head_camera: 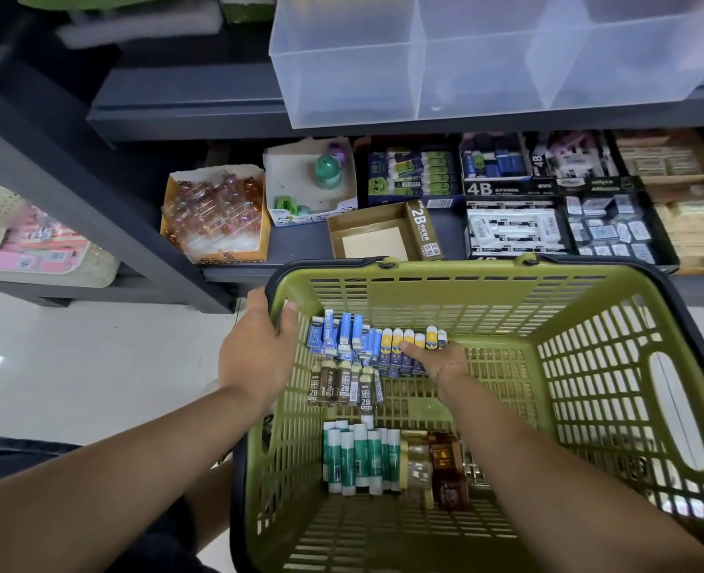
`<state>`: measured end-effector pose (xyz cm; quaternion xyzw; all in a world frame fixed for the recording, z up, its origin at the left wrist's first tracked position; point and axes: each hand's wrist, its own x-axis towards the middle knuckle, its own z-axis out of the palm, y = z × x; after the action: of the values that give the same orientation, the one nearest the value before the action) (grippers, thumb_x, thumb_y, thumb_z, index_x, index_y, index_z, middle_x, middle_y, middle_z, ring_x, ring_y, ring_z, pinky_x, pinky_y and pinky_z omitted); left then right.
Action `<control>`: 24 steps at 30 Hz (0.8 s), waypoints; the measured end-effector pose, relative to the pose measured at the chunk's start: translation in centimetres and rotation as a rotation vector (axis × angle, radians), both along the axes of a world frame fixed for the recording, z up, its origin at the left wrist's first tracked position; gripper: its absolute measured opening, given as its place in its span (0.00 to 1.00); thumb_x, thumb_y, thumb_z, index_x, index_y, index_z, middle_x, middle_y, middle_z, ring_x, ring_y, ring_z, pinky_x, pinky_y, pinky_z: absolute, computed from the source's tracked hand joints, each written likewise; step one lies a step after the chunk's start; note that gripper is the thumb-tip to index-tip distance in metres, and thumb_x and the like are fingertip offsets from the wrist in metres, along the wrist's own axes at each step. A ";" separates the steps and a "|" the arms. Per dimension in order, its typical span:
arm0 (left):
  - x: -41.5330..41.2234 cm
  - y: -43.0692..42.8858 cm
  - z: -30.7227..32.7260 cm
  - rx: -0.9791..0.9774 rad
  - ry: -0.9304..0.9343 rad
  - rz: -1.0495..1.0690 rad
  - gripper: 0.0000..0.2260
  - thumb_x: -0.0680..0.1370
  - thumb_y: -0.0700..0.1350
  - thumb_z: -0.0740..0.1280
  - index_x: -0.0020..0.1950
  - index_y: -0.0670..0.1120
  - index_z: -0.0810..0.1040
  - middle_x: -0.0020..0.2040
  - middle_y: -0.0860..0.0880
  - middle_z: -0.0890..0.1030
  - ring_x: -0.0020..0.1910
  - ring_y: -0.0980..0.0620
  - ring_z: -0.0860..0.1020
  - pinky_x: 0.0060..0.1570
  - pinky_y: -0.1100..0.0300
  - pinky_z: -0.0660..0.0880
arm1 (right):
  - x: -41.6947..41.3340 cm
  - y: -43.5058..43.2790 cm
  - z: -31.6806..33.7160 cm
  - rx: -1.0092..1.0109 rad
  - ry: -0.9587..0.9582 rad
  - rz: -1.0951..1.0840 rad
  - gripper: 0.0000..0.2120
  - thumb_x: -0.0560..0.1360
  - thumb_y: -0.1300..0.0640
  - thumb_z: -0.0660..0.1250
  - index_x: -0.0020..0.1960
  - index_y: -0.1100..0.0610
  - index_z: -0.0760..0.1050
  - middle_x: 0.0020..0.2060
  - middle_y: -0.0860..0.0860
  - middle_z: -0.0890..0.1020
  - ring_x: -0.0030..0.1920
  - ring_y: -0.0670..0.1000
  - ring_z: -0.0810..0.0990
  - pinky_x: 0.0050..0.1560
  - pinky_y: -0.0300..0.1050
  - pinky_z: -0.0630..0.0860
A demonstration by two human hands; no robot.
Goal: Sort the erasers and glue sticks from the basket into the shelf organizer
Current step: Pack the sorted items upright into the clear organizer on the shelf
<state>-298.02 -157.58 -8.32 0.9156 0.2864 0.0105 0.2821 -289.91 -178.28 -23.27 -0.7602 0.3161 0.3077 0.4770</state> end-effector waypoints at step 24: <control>0.3 -7.4 5.0 -0.430 -0.134 -0.197 0.30 0.77 0.59 0.63 0.77 0.53 0.59 0.74 0.54 0.61 0.73 0.55 0.59 0.70 0.57 0.58 | -2.1 -2.3 12.5 0.589 -0.270 0.063 0.07 0.71 0.66 0.71 0.44 0.56 0.77 0.36 0.50 0.81 0.39 0.49 0.78 0.42 0.43 0.72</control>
<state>-297.71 -165.02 -3.28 0.8552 0.1719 -0.0177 0.4887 -292.04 -180.58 -10.80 -0.6328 0.1234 0.2969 0.7044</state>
